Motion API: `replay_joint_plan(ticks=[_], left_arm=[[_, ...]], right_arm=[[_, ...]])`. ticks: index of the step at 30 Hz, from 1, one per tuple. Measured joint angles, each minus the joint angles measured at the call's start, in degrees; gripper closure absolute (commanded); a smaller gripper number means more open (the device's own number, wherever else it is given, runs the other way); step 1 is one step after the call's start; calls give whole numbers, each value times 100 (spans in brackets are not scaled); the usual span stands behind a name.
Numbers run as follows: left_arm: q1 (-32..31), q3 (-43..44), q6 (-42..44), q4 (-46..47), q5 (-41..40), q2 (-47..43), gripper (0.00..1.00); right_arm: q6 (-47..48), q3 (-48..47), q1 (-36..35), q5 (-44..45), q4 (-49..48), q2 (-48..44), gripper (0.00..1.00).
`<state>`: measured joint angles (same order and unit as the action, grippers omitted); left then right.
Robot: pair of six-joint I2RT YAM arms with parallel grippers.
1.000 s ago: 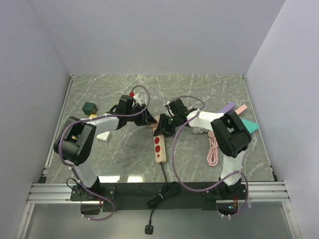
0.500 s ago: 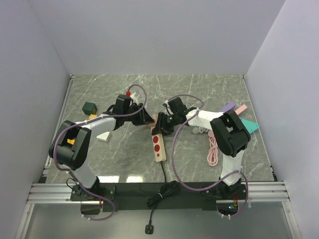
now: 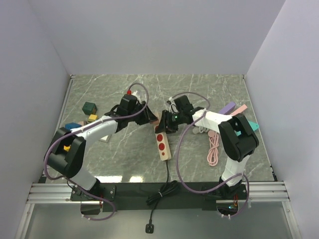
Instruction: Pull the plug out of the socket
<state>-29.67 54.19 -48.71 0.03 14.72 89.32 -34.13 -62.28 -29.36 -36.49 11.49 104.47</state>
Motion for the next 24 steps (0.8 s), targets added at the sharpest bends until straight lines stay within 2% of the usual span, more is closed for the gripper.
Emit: replay_joint_plan(ticks=[5, 10, 15, 20, 24], left_arm=[[-2, 525, 361, -487, 31, -96, 100], [-20, 542, 463, -494, -223, -295, 100], [-262, -103, 122, -74, -1102, -850, 100], [-590, -581, -302, -37, -2013, -1550, 99], [-616, -557, -308, -22, -2002, -1528, 100]], right_arm=[[142, -199, 61, 168, 177, -304, 100], [160, -678, 61, 221, 656, -181, 100], [164, -1045, 37, 9, 1045, 61, 100], [162, -1215, -94, -267, 1294, 66, 100], [142, -1316, -107, -203, 1436, 68, 100]])
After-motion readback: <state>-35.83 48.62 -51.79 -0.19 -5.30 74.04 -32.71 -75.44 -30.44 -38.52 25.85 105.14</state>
